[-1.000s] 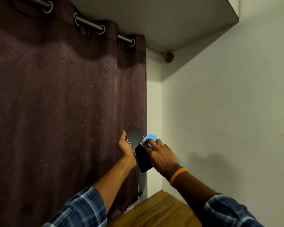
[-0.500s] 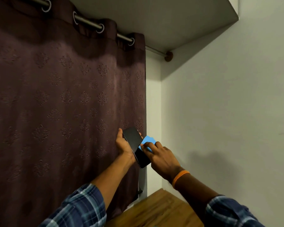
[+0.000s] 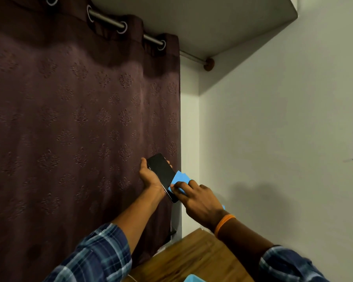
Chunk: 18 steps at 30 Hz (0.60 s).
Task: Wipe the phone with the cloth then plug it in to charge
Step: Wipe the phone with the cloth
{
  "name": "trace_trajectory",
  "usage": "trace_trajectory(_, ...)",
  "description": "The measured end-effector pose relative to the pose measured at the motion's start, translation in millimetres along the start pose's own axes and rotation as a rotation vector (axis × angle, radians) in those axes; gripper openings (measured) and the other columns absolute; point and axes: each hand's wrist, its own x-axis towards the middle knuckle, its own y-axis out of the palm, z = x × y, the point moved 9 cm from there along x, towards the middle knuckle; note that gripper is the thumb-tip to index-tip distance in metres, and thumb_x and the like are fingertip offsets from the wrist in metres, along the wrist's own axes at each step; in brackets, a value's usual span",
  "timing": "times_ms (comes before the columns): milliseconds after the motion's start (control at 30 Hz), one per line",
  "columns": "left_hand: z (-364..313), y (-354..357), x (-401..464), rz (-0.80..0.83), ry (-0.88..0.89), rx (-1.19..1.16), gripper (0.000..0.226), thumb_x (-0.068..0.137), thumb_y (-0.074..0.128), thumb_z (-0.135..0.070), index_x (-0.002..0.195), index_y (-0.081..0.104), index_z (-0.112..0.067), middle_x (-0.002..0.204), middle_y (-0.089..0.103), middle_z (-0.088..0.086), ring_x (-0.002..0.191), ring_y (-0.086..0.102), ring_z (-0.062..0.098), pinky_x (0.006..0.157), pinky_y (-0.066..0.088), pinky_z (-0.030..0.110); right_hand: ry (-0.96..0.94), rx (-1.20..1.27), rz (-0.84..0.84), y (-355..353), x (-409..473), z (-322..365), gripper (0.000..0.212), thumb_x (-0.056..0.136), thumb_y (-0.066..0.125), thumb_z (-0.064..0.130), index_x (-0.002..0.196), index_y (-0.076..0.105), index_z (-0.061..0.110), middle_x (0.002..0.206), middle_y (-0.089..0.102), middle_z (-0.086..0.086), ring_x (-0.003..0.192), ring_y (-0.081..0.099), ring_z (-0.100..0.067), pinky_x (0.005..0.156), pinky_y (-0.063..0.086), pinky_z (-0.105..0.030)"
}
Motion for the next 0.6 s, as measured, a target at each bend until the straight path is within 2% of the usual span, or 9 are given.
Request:
trace_trajectory(67,0,3,-1,0.008,0.011,-0.020,0.074,0.087,0.037,-0.069,0.086,0.074,-0.004,0.076,0.071,0.018,0.064,0.068,0.029,0.065,0.055,0.031,0.064,-0.014,0.032,4,-3,-16,0.063,0.079,0.074,0.015,0.139,0.053,0.016,0.122,0.059,-0.007,0.087,0.061,-0.028,0.055,0.056,-0.039)
trace_trajectory(200,2,-6,3,-0.044,0.042,-0.011,0.076,0.084,0.038,-0.069,0.097,0.074,-0.003,0.081,0.072,0.019,0.069,0.070,0.029,0.066,0.056,0.032,0.153,-0.021,0.060,13,-10,-30,0.064,0.077,0.074,0.010,0.138,0.056,0.015,0.120,0.060,-0.007,0.086,0.062,-0.029,0.050,0.055,-0.038)
trace_trajectory(367,-1,-11,6,-0.129,0.044,-0.025,0.074,0.088,0.038,-0.070,0.089,0.073,-0.005,0.078,0.071,0.017,0.065,0.068,0.028,0.064,0.055,0.031,-0.002,-0.002,-0.010,15,-12,0,0.052,0.089,0.050,0.020,0.141,0.047,0.014,0.122,0.053,-0.005,0.087,0.057,-0.025,0.053,0.053,-0.036)
trace_trajectory(467,-1,-17,3,-0.191,0.060,-0.022,0.073,0.090,0.037,-0.069,0.095,0.073,-0.005,0.080,0.072,0.016,0.069,0.069,0.029,0.067,0.055,0.032,-0.060,-0.015,-0.017,17,-18,4,0.050,0.095,0.037,0.020,0.145,0.041,0.015,0.123,0.052,-0.004,0.087,0.055,-0.024,0.054,0.053,-0.037)
trace_trajectory(600,0,-12,-3,-0.160,0.077,-0.065,0.073,0.091,0.035,-0.068,0.083,0.074,-0.007,0.070,0.073,0.014,0.057,0.070,0.025,0.060,0.056,0.027,-0.047,-0.061,-0.006,18,-24,-13,0.051,0.094,0.034,0.018,0.144,0.043,0.017,0.125,0.054,-0.003,0.087,0.054,-0.024,0.053,0.053,-0.037)
